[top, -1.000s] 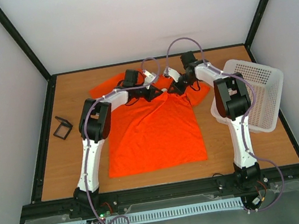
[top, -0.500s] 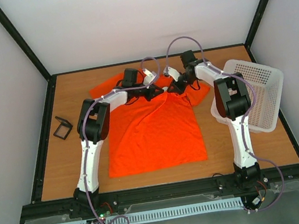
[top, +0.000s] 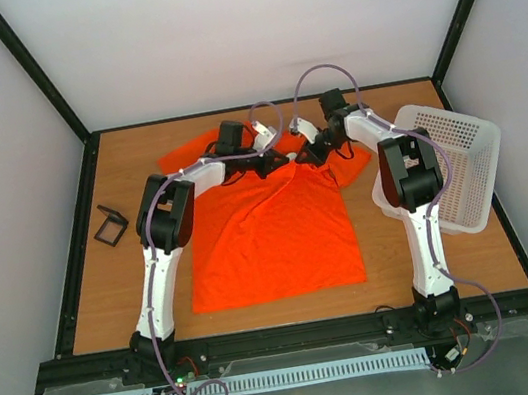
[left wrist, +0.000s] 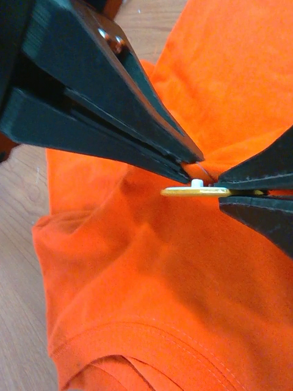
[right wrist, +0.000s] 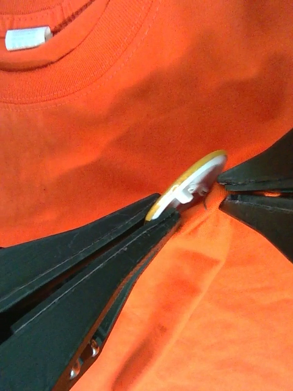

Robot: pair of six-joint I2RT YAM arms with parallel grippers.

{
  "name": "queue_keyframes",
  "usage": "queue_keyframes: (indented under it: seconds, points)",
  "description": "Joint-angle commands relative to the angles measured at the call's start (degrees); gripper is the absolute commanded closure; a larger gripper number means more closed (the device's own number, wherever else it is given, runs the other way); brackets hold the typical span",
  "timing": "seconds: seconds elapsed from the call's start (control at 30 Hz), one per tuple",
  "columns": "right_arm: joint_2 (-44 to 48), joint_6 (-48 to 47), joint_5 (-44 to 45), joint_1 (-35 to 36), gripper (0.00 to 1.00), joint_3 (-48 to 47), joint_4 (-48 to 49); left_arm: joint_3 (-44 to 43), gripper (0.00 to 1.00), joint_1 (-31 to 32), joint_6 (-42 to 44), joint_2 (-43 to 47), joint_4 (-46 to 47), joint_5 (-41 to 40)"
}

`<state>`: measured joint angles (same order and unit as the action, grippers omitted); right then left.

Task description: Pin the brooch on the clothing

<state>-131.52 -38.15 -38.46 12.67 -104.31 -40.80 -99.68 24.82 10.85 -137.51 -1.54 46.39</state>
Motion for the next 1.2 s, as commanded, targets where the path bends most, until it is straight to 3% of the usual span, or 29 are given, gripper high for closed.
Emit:
queue_keyframes:
  seconds: [0.0, 0.57, 1.17]
  points:
    - [1.9, 0.3, -1.4, -0.8, 0.97, 0.5, 1.7, 0.1, 0.99, 0.4, 3.5, 2.0, -1.8, -4.5]
    - [0.8, 0.3, -2.5, -0.8, 0.97, -1.9, -0.1, 0.7, 0.99, 1.9, 7.6, 3.7, -1.3, -7.3]
    - [-2.0, 0.6, -1.6, -0.8, 0.97, -3.5, -1.0, 2.4, 0.99, 1.9, 5.1, 6.4, 2.4, -2.2]
